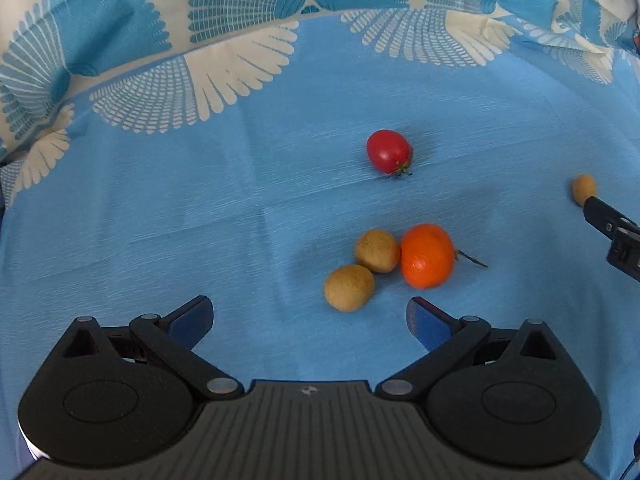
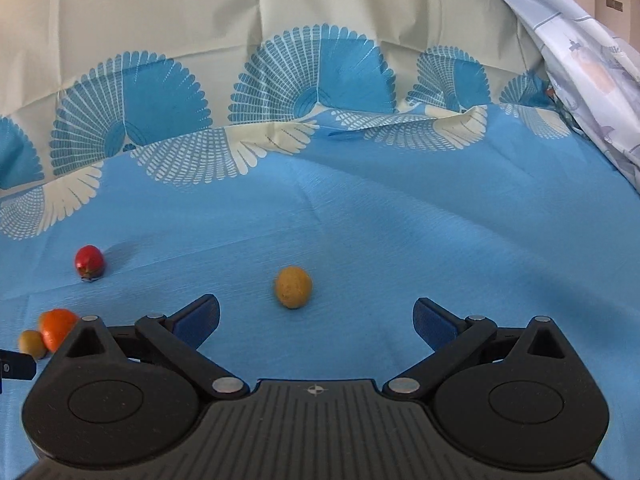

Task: Organize fruits
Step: 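Grasp a small yellow-brown fruit with the left tool while the right tool grasps another, then carry both held yellow-brown fruits over the blue plate with both tools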

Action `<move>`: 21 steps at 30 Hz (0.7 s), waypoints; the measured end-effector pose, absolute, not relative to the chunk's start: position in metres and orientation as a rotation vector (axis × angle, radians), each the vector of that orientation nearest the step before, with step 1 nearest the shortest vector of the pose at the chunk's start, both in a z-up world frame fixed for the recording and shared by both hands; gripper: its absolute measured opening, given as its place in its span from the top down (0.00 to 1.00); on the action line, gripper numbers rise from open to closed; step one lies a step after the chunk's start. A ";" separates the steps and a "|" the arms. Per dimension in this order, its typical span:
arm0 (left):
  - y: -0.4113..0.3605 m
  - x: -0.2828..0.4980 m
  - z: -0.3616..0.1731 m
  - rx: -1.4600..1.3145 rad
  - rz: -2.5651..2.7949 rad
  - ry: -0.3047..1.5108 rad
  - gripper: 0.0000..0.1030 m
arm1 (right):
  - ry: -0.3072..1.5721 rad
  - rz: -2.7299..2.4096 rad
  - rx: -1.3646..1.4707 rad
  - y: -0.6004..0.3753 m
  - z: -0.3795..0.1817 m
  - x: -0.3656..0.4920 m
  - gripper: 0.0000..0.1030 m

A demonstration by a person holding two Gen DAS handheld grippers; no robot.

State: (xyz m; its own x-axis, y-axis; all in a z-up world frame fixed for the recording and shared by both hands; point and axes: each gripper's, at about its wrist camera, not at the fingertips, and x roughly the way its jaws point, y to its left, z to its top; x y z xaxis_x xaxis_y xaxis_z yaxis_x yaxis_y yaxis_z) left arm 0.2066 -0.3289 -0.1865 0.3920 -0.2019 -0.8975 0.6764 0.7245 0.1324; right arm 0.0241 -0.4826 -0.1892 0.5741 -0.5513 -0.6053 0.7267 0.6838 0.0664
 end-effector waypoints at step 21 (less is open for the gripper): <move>-0.303 0.174 -0.132 0.452 -0.628 0.984 0.70 | 0.528 -0.790 0.191 -0.479 -0.193 0.029 0.74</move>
State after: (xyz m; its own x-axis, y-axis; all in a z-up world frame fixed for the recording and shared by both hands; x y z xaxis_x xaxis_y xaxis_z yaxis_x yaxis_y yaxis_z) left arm 0.1739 -0.3026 -0.1318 0.4033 -0.2817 -0.8706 0.6709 0.7380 0.0720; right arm 0.0288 -0.4787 -0.1928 0.5826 -0.6255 -0.5190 0.7187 0.6947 -0.0304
